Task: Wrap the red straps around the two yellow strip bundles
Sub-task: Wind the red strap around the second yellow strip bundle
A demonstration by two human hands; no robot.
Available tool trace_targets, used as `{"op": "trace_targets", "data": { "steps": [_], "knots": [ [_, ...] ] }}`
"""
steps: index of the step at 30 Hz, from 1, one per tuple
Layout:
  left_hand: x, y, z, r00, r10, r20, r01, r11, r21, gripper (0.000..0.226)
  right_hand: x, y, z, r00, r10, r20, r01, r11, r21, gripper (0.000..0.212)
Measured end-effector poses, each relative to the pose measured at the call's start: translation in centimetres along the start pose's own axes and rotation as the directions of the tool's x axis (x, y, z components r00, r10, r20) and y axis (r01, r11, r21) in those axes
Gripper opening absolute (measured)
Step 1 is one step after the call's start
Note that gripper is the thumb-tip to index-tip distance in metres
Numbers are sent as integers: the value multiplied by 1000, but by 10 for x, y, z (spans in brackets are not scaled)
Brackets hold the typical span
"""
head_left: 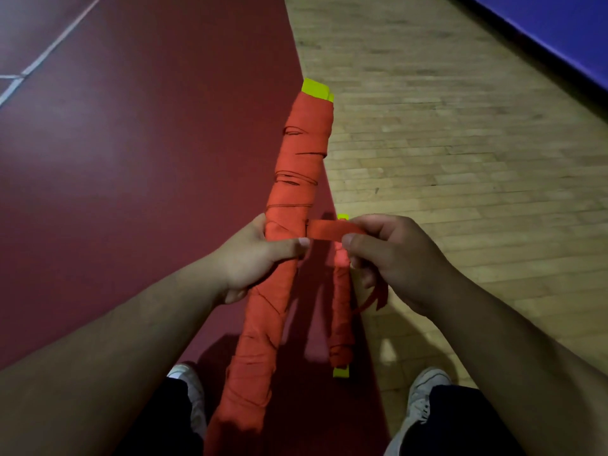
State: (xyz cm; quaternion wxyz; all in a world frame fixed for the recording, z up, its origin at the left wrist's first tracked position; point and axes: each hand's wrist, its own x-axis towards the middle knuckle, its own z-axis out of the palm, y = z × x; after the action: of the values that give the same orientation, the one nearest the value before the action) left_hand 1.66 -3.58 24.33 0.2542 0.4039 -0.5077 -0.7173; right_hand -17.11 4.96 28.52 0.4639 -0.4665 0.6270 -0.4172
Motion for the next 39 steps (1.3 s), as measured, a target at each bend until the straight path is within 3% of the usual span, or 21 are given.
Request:
{"op": "trace_targets", "data": {
  "steps": [2, 5, 10, 14, 16, 18, 20, 24, 30, 34, 39],
  "knots": [
    [-1, 2, -3, 997, -65, 36, 66, 997, -26, 39, -2, -1, 1, 998, 1, 62, -2, 1000, 22, 25],
    [-4, 8, -4, 976, -193, 96, 207, 963, -172, 30, -2, 0, 2, 1000, -5, 16, 6, 996, -90, 31],
    [-4, 3, -3, 989, -139, 55, 144, 986, -84, 49, -2, 0, 3, 998, -39, -59, 24, 969, -246, 21],
    [-3, 3, -1, 990, -143, 6, 142, 979, -148, 26, -1, 2, 2, 998, -46, -53, 31, 967, -254, 12],
    [-1, 3, -1, 992, -125, -24, 121, 984, -134, 42, 0, 2, 2, 996, -58, -70, 37, 961, -275, 9],
    [-1, 6, -2, 992, -116, -47, 113, 991, -70, 41, 2, 5, 0, 993, -65, -100, 31, 950, -310, 16],
    [0, 6, -6, 988, -141, -63, 137, 989, -61, 23, 4, 7, -3, 989, -57, -133, 12, 948, -319, 16],
    [1, 7, -13, 965, -263, -12, 255, 947, -197, 24, 7, 11, -5, 984, -44, -173, -12, 952, -306, 11],
    [1, 4, -11, 984, -166, -57, 164, 985, -47, 45, 6, 14, 2, 979, -146, -145, 83, 926, -369, 21],
    [2, 0, -9, 985, -139, -99, 136, 990, -40, 25, 4, 14, 4, 962, -227, -150, 149, 901, -407, 24],
    [2, -1, -9, 985, -123, -122, 101, 979, -175, 16, 10, 21, 1, 980, -64, -190, -36, 875, -482, 17]
  ]
}}
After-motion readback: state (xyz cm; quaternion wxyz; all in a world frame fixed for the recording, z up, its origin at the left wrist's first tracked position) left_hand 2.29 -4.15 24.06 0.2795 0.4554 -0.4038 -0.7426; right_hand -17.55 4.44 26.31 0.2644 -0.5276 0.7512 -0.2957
